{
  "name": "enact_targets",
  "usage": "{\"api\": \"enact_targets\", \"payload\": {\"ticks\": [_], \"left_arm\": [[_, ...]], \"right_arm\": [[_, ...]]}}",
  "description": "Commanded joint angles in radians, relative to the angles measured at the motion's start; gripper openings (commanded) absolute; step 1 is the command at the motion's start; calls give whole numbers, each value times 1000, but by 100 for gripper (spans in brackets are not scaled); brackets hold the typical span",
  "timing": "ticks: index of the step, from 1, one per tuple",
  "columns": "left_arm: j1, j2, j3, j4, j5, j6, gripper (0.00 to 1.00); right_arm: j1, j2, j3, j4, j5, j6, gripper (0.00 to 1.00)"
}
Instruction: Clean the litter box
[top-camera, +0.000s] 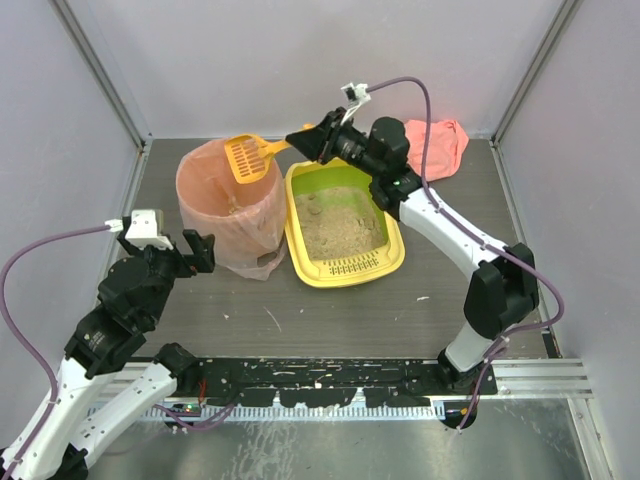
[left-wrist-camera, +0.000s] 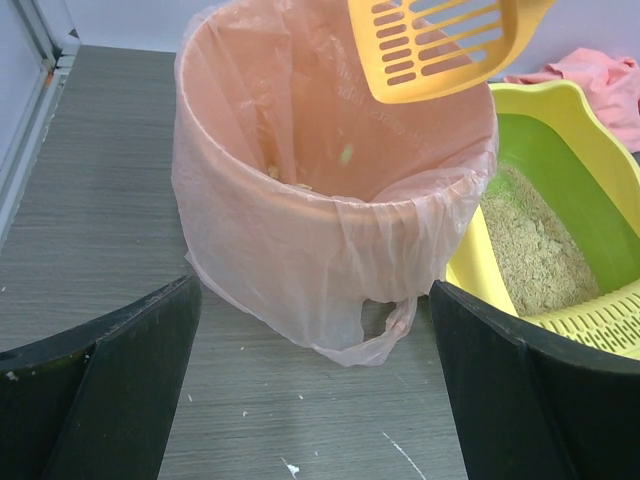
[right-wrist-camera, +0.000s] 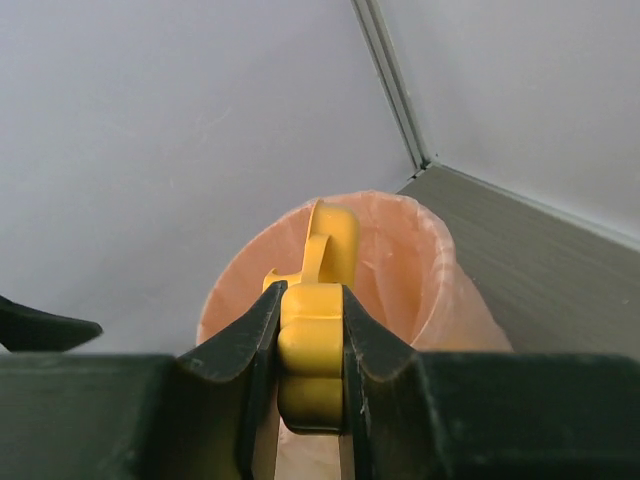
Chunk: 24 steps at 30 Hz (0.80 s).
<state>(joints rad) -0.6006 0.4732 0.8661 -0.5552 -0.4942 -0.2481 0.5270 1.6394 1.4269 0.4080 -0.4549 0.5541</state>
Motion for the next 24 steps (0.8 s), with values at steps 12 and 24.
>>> {"api": "enact_targets", "payload": {"ticks": [12, 24], "left_arm": [[3, 2, 2, 12, -20, -7, 98], [4, 31, 6, 16, 0, -7, 98]], "right_arm": [[81, -160, 92, -100, 109, -383, 1], [-48, -356, 110, -659, 479, -322, 1]]}}
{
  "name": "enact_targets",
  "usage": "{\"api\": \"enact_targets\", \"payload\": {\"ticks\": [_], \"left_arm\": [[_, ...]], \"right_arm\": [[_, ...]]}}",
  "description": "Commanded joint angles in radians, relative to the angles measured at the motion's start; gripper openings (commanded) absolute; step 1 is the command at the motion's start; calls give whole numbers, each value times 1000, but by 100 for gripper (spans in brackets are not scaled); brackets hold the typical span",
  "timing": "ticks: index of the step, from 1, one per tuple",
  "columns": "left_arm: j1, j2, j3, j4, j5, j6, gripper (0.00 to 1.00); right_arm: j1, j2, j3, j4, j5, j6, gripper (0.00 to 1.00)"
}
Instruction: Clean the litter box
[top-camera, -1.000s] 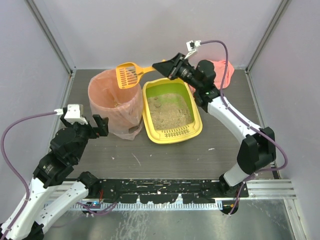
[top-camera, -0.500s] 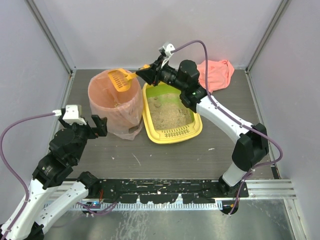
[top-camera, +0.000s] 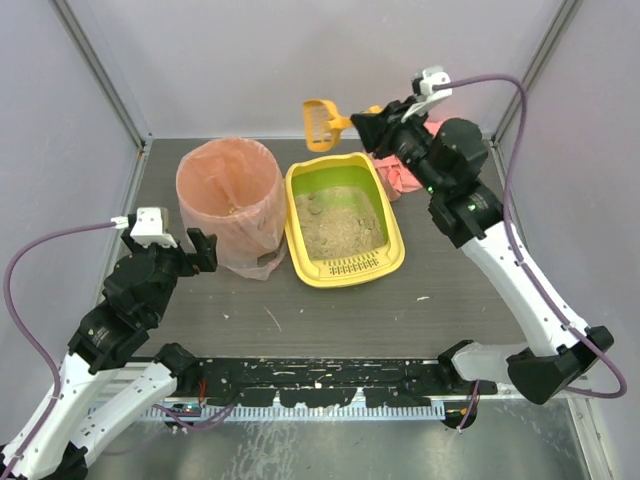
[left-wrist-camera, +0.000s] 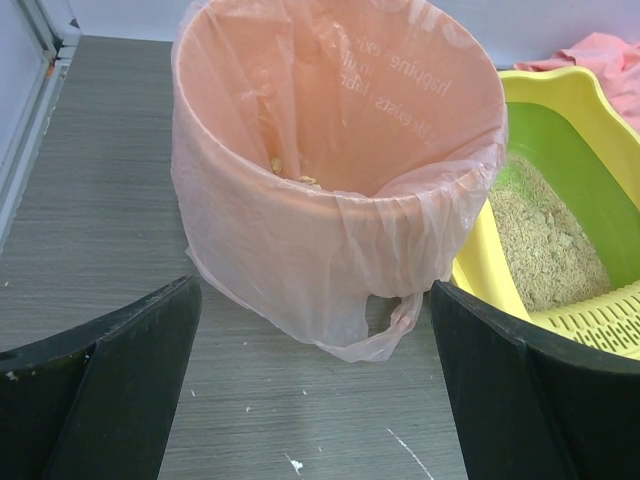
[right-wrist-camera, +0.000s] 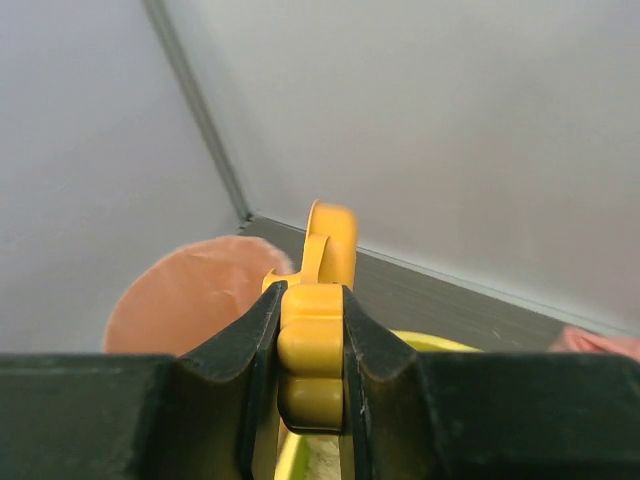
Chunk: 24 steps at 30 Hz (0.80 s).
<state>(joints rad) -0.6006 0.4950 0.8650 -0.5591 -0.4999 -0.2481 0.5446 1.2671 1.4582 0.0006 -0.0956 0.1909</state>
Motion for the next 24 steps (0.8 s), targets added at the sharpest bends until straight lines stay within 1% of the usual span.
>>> {"api": "enact_targets", "payload": {"ticks": [1, 3, 5, 7, 11, 14, 20, 24], "left_arm": [[3, 11, 8, 18, 6, -7, 98], [4, 8, 9, 16, 1, -5, 98], [3, 4, 7, 13, -5, -4, 98], [4, 1, 7, 13, -6, -2, 98], [4, 5, 11, 6, -7, 0, 98], [4, 7, 12, 6, -4, 1, 98], [3, 7, 11, 4, -2, 1, 98], [3, 8, 11, 5, -3, 3, 98]], "right_arm": [[-85, 30, 109, -319, 114, 53, 1], [-111, 63, 161, -438, 106, 67, 1], [-124, 93, 192, -508, 87, 70, 0], [-130, 130, 217, -551, 57, 70, 1], [-132, 224, 257, -599, 45, 68, 1], [-136, 287, 270, -601, 47, 72, 1], [-162, 413, 285, -538, 30, 88, 1], [-197, 492, 292, -487, -24, 119, 1]]}}
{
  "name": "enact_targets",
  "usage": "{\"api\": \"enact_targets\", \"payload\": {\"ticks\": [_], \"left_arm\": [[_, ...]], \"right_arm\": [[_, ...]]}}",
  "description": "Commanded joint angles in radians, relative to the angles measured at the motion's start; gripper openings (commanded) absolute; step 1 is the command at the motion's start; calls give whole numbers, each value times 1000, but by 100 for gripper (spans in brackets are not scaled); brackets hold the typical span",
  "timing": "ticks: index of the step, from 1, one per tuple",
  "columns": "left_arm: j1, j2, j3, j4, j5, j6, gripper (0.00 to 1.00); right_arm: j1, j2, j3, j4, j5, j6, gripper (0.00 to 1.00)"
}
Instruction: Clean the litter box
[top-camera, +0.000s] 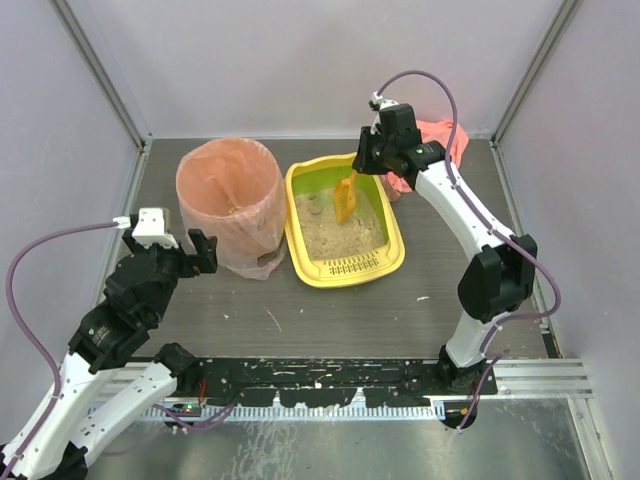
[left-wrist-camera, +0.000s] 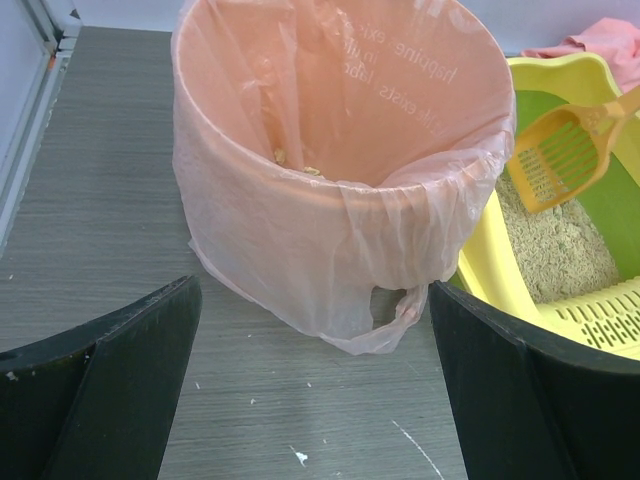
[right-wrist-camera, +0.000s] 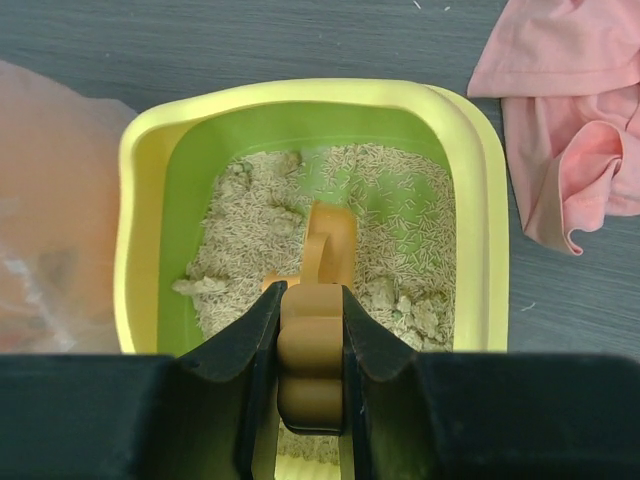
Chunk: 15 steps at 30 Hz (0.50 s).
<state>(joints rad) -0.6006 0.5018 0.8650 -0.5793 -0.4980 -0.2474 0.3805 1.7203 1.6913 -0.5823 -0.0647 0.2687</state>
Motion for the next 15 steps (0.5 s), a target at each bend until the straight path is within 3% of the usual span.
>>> {"api": "enact_targets", "payload": {"ticks": [1, 7, 15], "left_arm": [[3, 4, 12, 25, -5, 2, 98], [3, 20, 18, 26, -7, 11, 98], [3, 27, 18, 29, -7, 14, 98]], "right_arm": [[-41, 65, 67, 104, -74, 50, 1], [-90, 178, 117, 108, -174, 84, 1], [-100, 205, -13, 220, -277, 171, 1]]}}
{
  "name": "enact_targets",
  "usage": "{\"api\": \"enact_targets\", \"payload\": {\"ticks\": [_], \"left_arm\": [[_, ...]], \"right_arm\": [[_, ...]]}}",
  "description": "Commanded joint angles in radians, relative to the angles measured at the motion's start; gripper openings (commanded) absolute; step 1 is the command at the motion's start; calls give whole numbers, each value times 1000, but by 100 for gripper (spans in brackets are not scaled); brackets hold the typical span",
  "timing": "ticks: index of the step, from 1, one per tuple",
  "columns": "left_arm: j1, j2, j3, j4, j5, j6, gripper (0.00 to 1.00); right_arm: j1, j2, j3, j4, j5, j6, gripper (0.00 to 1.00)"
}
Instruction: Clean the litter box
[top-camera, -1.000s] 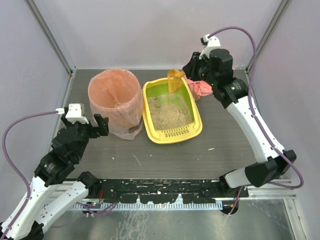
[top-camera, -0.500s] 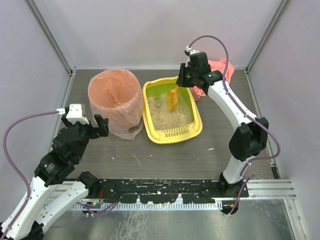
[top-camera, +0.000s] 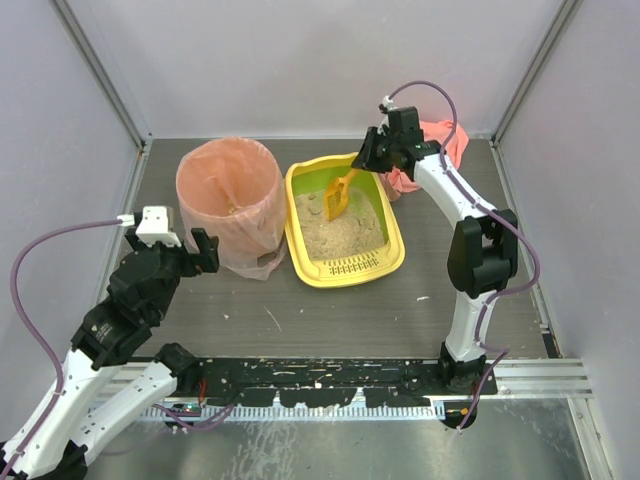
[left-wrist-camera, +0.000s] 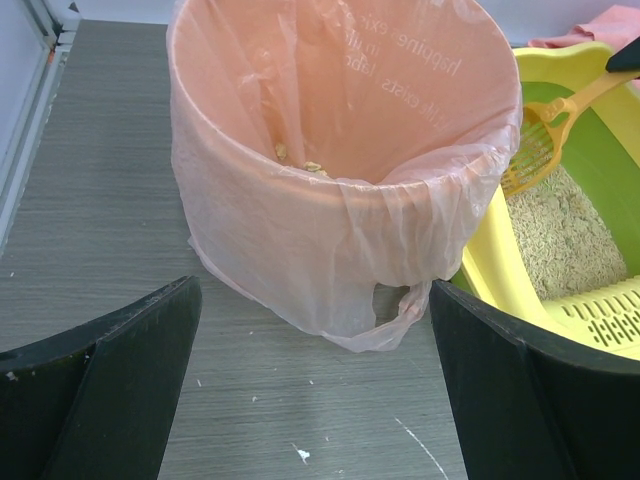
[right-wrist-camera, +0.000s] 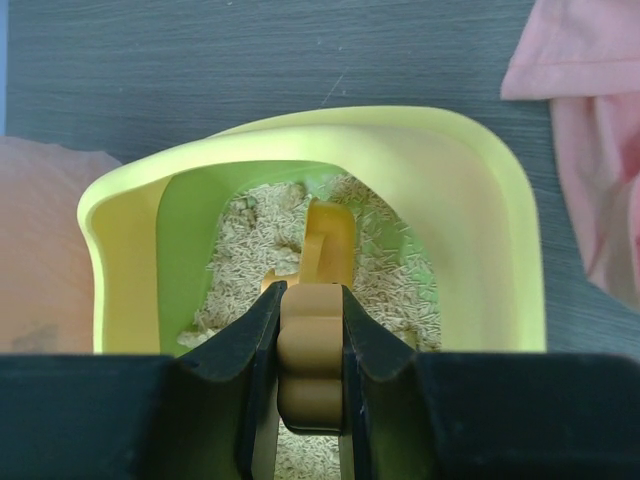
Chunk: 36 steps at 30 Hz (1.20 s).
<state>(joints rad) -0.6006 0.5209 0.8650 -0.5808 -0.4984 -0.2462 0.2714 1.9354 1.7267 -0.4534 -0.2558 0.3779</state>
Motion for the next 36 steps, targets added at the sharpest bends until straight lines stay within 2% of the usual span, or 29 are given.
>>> {"api": "enact_targets", "payload": {"ticks": [1, 15, 26, 31, 36], "left_arm": [[4, 9, 18, 31, -5, 12, 98], [3, 10, 17, 31, 1, 12, 98], [3, 9, 16, 29, 1, 12, 98], [3, 5, 15, 27, -2, 12, 98], [4, 8, 17, 28, -1, 13, 98]], "right_arm": [[9, -10, -66, 108, -97, 77, 1], [28, -20, -351, 462, -149, 330, 1], [4, -138, -592, 794, -155, 550, 1], [-28, -191, -670, 886, -142, 627, 1], [-45, -237, -703, 901, -117, 639, 1]]}}
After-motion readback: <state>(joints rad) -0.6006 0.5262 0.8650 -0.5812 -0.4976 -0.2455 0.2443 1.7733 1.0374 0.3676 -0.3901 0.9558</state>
